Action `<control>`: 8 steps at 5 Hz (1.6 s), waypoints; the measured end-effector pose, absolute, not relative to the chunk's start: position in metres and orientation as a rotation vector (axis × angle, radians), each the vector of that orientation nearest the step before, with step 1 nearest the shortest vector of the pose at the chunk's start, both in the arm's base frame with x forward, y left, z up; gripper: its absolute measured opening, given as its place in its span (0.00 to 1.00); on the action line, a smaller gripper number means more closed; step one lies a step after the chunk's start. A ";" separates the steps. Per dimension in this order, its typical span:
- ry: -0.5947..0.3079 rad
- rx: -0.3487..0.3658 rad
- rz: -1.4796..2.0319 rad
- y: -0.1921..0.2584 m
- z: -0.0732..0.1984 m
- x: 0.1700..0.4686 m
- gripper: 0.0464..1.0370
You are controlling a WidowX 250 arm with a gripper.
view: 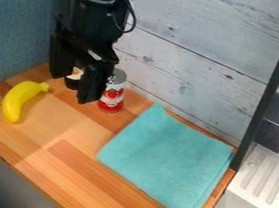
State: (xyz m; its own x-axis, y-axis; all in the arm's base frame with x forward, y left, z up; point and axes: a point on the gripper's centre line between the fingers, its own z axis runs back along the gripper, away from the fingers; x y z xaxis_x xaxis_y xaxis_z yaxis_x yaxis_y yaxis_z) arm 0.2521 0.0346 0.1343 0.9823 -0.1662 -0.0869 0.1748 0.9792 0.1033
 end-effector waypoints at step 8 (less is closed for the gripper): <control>-0.082 0.013 -0.236 -0.044 0.042 0.355 0.96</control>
State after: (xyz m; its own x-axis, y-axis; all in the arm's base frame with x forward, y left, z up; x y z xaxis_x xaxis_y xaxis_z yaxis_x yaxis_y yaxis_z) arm 0.3555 -0.0439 0.0424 0.9689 -0.2342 0.0793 0.2332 0.9722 0.0223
